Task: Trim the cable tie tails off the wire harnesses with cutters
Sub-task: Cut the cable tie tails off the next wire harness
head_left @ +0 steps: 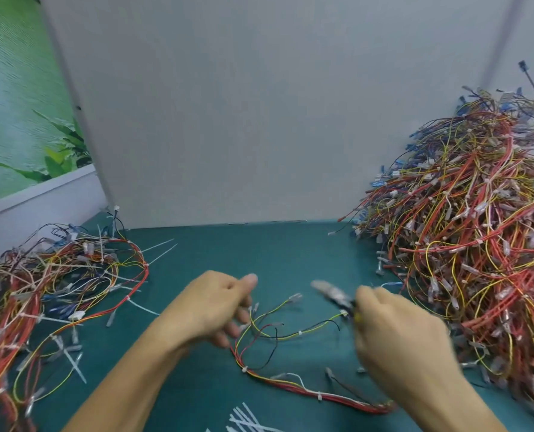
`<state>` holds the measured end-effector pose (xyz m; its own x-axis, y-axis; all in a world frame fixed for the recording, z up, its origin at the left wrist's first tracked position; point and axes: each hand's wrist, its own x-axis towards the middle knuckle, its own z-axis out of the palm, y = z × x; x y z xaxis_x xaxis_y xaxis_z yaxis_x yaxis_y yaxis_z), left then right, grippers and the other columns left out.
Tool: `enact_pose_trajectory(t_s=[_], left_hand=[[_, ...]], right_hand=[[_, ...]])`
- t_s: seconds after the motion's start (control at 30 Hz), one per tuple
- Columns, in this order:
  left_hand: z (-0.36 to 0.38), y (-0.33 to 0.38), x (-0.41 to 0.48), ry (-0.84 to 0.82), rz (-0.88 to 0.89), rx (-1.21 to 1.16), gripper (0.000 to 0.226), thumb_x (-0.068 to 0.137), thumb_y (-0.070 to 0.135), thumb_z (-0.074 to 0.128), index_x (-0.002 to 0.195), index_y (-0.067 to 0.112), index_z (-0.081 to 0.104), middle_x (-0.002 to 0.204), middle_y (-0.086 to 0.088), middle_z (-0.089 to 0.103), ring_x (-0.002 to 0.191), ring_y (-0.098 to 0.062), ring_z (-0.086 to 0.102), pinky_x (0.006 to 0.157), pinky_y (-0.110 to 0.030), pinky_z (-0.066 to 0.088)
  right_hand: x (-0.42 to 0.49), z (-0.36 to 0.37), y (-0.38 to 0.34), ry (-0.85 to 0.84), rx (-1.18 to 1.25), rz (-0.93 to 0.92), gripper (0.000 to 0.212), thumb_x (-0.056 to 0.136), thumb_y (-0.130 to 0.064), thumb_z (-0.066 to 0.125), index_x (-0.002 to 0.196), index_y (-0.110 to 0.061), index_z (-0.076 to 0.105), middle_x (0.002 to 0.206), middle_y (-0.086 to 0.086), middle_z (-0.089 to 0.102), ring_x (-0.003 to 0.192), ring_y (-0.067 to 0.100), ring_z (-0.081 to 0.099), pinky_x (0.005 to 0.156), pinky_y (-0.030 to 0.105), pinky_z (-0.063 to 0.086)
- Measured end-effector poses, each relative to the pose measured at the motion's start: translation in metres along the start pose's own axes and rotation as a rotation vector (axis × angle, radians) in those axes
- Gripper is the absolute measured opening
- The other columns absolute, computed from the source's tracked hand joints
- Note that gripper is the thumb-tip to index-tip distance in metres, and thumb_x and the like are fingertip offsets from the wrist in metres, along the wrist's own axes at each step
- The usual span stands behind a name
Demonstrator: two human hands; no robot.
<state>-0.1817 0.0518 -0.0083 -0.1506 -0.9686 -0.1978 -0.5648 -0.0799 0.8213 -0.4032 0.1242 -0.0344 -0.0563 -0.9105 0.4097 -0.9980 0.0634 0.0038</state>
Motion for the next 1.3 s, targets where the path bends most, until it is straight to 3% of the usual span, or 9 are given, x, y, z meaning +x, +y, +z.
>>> enact_pose_trajectory(t_s=[0.1,0.23,0.47,0.57,0.67,0.77,0.87,1.03,1.3], left_hand=[[-0.006,-0.023,0.011,0.151,-0.081,0.612,0.06,0.087,0.065,0.045,0.069,0.01,0.057,0.075,-0.006,0.067,0.069,-0.028,0.065,0.063,-0.029,0.053],[0.015,-0.04,0.014,0.06,-0.188,0.822,0.07,0.064,0.085,0.05,0.062,0.016,0.045,0.077,0.001,0.054,0.076,-0.022,0.055,0.064,-0.027,0.041],[0.037,-0.04,0.024,0.12,-0.139,0.765,0.012,0.073,0.024,0.063,0.078,0.014,0.058,0.087,-0.006,0.063,0.084,-0.027,0.064,0.064,-0.029,0.047],[0.029,-0.048,0.036,0.244,-0.097,0.543,0.013,0.075,0.014,0.058,0.086,0.011,0.063,0.09,-0.009,0.07,0.085,-0.03,0.068,0.07,-0.032,0.055],[0.008,-0.052,0.052,0.416,0.022,-0.076,0.017,0.083,0.005,0.063,0.099,0.011,0.061,0.078,-0.007,0.071,0.069,-0.024,0.069,0.067,-0.034,0.059],[-0.007,-0.044,0.061,0.492,0.142,-0.658,0.012,0.091,-0.004,0.057,0.098,0.002,0.063,0.07,-0.006,0.06,0.057,-0.014,0.057,0.05,-0.023,0.056],[-0.012,-0.044,0.066,0.499,0.186,-0.828,0.015,0.096,-0.001,0.048,0.09,0.005,0.061,0.077,-0.005,0.055,0.064,-0.009,0.059,0.055,-0.028,0.059],[-0.006,-0.059,0.067,0.508,0.105,-0.992,0.02,0.1,0.001,0.042,0.088,0.01,0.055,0.084,-0.007,0.057,0.074,-0.026,0.063,0.06,-0.039,0.06],[-0.002,-0.057,0.066,0.519,0.14,-1.085,0.017,0.097,-0.001,0.046,0.088,0.011,0.055,0.079,-0.008,0.063,0.063,-0.022,0.071,0.058,-0.033,0.061]], right_hand=[[-0.003,0.0,0.031,-0.194,-0.056,0.254,0.024,0.093,-0.043,0.04,0.078,-0.025,0.036,0.078,-0.004,0.049,0.089,0.023,0.064,0.061,0.031,0.038],[-0.001,0.018,0.041,-0.462,-0.07,0.277,0.033,0.094,-0.047,0.041,0.11,-0.023,0.057,0.116,0.001,0.059,0.108,0.024,0.06,0.075,0.034,0.042],[0.023,0.044,0.025,-0.415,-0.039,0.286,0.019,0.084,-0.023,0.048,0.102,-0.019,0.044,0.113,0.004,0.06,0.108,0.028,0.06,0.07,0.034,0.037],[0.039,0.05,0.021,-0.378,0.203,0.38,0.029,0.082,-0.033,0.059,0.097,-0.015,0.042,0.107,0.009,0.062,0.103,0.033,0.06,0.072,0.034,0.042],[0.061,0.051,0.023,-0.301,0.599,0.539,0.026,0.074,-0.026,0.069,0.087,-0.011,0.054,0.082,0.011,0.065,0.08,0.033,0.061,0.067,0.035,0.049],[0.079,0.054,0.023,-0.339,1.231,0.671,0.02,0.079,-0.004,0.064,0.065,-0.01,0.051,0.049,0.006,0.041,0.042,0.02,0.036,0.045,0.025,0.029],[0.086,0.058,0.02,-0.473,1.747,0.825,0.02,0.087,0.003,0.054,0.072,-0.01,0.056,0.052,0.003,0.035,0.038,0.01,0.029,0.04,0.018,0.024],[0.087,0.07,0.013,-0.354,1.863,0.9,0.017,0.088,0.007,0.051,0.083,-0.009,0.057,0.05,0.004,0.046,0.035,0.01,0.044,0.034,0.019,0.033],[0.089,0.076,0.018,-0.247,1.916,0.921,0.019,0.09,0.006,0.054,0.082,-0.011,0.059,0.048,0.001,0.055,0.039,0.008,0.054,0.036,0.017,0.037]])
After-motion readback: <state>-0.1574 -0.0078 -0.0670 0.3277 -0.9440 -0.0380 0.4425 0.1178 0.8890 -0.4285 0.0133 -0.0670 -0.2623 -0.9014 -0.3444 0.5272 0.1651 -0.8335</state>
